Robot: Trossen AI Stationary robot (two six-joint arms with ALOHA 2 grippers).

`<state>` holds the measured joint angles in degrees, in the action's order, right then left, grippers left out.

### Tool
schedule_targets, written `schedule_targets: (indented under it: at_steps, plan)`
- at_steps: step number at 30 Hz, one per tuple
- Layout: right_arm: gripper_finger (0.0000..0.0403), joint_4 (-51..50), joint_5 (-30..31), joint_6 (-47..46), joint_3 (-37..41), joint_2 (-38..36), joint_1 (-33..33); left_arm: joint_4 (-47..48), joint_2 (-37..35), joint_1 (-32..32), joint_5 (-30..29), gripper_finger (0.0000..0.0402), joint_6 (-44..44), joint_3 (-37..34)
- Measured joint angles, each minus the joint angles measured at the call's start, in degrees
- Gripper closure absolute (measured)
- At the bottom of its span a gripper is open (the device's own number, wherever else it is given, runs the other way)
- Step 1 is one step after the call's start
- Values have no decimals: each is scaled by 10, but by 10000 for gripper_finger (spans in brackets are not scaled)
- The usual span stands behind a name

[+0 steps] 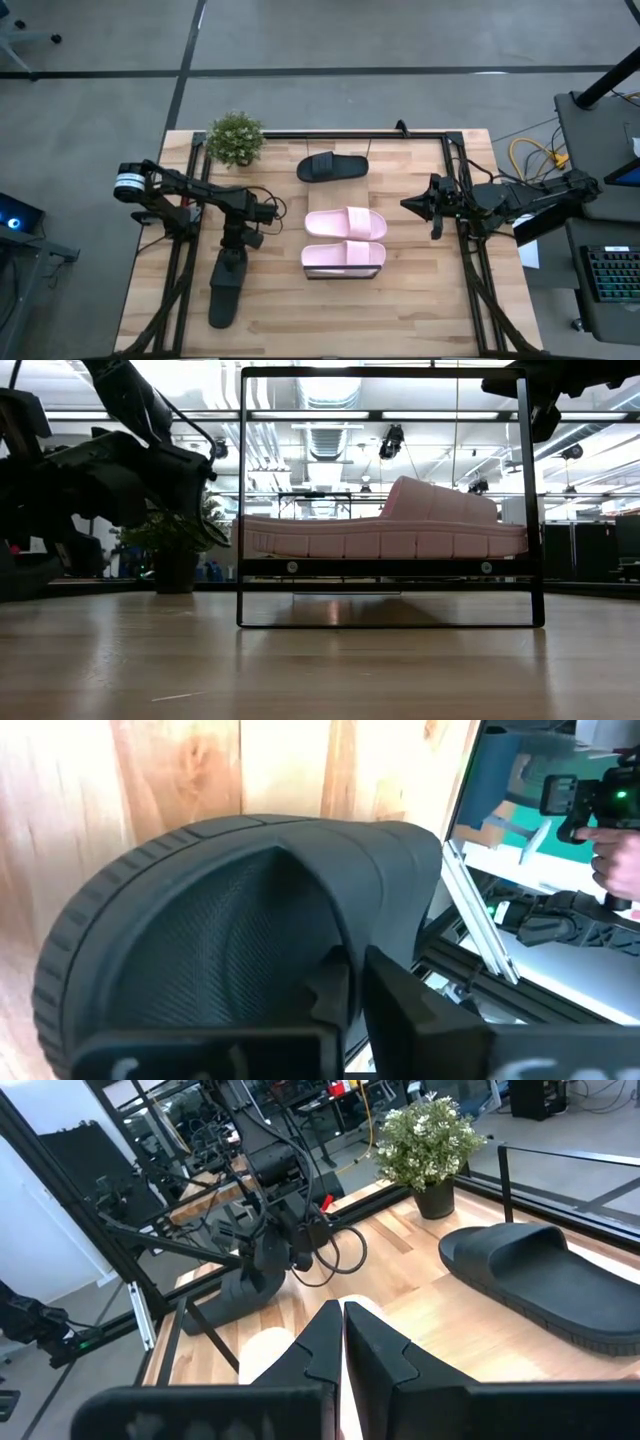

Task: Pick and place slides into the shelf
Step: Put the black slide on the shelf

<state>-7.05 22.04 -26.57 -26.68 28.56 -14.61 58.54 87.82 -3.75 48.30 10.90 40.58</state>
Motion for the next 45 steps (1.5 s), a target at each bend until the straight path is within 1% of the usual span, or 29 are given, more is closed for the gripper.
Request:
schedule_targets:
  at_steps: [2, 5, 7, 19, 30, 45]
  plan:
    - [394, 0, 0, 0, 0, 0, 0, 0, 2, 0, 10, 399, 4, 0]
    - [394, 0, 0, 0, 0, 0, 0, 1, 3, 0, 49, 400, 10, 0]
    - [394, 0, 0, 0, 0, 0, 0, 5, 2, 0, 62, 400, 10, 2]
    - [394, 0, 0, 0, 0, 0, 0, 39, -49, 1, 56, 401, 10, 4]
    - [394, 0, 0, 0, 0, 0, 0, 51, -107, 0, 55, 401, -16, 8]
    - [394, 0, 0, 0, 0, 0, 0, 51, -164, 0, 49, 401, -60, 17]
